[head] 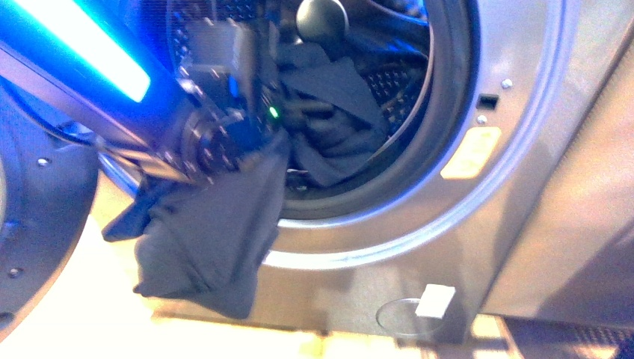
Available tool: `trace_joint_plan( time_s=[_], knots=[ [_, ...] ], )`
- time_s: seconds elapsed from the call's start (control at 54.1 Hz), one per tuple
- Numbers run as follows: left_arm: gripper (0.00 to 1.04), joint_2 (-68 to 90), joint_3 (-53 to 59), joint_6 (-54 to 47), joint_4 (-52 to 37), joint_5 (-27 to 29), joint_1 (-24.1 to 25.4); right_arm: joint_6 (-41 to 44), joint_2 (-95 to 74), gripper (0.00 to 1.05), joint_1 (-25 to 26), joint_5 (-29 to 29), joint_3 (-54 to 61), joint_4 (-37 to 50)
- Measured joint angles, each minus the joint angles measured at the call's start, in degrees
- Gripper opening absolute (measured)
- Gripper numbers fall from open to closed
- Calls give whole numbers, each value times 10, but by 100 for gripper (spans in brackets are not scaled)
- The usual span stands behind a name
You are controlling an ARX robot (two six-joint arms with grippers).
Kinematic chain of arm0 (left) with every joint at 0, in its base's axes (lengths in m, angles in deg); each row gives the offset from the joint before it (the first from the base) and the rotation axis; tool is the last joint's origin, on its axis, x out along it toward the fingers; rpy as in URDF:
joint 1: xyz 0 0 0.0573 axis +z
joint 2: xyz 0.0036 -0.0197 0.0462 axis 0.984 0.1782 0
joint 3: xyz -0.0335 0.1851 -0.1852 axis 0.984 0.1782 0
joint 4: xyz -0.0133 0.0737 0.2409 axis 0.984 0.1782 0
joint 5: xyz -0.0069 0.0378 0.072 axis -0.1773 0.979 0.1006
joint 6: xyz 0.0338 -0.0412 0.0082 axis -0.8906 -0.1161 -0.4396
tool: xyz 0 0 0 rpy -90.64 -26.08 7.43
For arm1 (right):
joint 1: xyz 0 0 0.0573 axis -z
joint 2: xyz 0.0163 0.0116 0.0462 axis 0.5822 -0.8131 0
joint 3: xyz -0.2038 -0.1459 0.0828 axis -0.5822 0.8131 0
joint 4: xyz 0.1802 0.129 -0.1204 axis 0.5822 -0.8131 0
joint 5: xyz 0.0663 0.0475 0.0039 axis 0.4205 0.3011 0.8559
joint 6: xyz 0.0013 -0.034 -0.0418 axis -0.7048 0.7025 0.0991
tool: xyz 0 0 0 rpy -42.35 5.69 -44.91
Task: Put clothes into washing machine
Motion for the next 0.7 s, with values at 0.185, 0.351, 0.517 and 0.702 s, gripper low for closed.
trace_joint_plan(
  time_s=[0.185, 0.351, 0.517, 0.702],
  knots=[
    [14, 7, -29, -3, 19, 7, -1, 0, 0, 2, 0, 0, 0, 0],
    [14, 32, -96, -15, 62, 12, -4, 0, 0, 2, 0, 0, 0, 0],
    [14, 79, -204, -35, 120, 32, -9, 0, 0, 2, 0, 0, 0, 0],
    [14, 124, -311, -66, 160, 51, -6, 0, 0, 2, 0, 0, 0, 0]
  ],
)
